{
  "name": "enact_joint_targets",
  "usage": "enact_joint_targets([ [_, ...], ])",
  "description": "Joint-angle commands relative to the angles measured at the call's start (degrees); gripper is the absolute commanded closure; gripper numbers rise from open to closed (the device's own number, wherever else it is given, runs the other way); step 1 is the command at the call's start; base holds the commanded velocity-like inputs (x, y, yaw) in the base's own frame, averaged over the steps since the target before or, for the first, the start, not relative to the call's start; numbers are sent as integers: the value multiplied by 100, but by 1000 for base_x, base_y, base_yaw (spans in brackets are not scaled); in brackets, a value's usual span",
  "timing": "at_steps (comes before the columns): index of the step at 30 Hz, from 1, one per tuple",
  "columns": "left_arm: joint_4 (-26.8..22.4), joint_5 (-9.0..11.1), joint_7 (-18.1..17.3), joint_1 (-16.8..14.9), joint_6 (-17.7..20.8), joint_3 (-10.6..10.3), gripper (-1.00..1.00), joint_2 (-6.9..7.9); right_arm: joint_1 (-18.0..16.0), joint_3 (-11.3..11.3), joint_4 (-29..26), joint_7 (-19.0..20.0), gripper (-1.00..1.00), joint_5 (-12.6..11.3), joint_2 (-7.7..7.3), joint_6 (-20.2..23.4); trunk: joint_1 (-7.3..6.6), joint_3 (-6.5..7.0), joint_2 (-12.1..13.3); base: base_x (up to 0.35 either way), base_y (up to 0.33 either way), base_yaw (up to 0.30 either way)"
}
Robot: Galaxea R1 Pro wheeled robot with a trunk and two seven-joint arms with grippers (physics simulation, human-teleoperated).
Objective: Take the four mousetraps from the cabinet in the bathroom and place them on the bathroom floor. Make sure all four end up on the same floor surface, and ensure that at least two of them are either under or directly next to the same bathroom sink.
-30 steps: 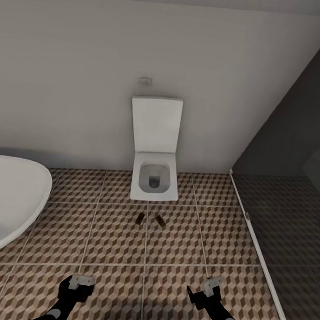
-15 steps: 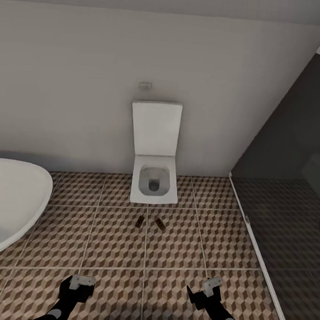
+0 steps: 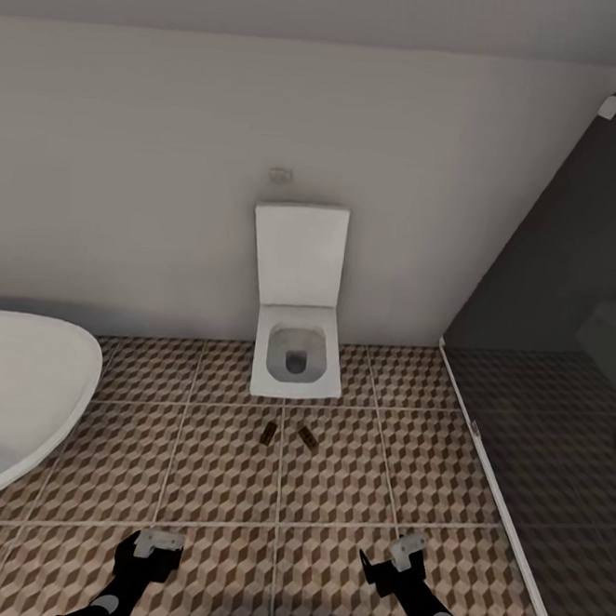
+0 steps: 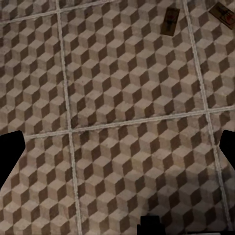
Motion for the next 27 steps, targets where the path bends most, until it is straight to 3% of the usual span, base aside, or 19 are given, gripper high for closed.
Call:
enact_joint_targets([
  [1,7,-5,27,-3,-15,-40,-100,-2,-3,17,1,44,-100,-60,0,-13,3,2,-8,0,0,0],
  [27,7,-5,27,-1,-15,-41,-100,-3,-3,17,0,43,-100,-60,-2,-13,3,239,-8,0,0,0],
])
